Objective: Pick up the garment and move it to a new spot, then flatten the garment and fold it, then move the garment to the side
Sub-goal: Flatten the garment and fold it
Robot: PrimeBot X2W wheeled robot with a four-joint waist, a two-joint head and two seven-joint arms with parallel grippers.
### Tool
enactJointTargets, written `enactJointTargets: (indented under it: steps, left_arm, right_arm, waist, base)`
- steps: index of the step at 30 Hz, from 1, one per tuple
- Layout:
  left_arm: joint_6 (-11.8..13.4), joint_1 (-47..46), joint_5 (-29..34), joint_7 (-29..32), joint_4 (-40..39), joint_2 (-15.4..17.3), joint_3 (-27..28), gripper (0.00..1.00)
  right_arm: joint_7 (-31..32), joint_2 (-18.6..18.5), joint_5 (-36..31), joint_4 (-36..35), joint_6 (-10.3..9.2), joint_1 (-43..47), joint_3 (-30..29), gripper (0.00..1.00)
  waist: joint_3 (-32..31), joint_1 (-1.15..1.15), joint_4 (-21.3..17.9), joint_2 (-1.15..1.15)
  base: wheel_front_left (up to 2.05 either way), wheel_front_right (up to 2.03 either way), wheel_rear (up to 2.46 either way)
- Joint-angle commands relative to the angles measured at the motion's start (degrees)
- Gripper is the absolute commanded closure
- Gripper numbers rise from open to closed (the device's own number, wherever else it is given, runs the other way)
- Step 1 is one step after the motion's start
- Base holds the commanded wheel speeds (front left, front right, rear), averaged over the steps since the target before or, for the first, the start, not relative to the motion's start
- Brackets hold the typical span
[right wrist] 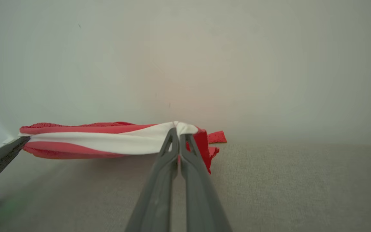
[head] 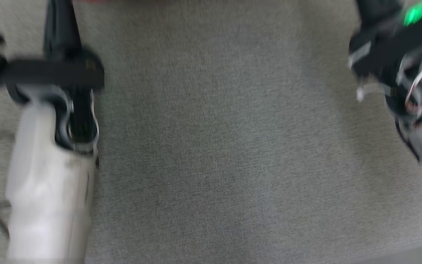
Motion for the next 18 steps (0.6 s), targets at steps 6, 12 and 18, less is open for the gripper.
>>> enactJointTargets:
  steps: [6,12,18]
  left_arm:
    - [0.38,14.23,-1.16,-0.26,-2.41,0.30,0.69,1.00]
    - [0.21,26.34,3.69,0.26,-2.26,0.45,-4.39,1.00]
    - [2.01,37.17,5.21,3.31,-3.64,1.96,-6.57,1.00]
  right_arm:
    - [7.16,-5.32,-0.66,-3.23,-0.23,12.71,0.14,1.00]
    - [16.93,-6.57,-0.02,-8.75,-0.21,26.41,-3.05,1.00]
    - [29.30,-7.55,-2.65,-16.03,-0.20,40.48,-9.81,1.00]
  waist:
    - [-13.83,0.01,0.97,0.00]
    - [-20.75,0.01,1.78,0.00]
    - [-25.05,0.01,2.23,0.00]
  base:
    - [0.00,0.00,0.00]
    - [0.00,0.00,0.00]
    - [0.00,0.00,0.00]
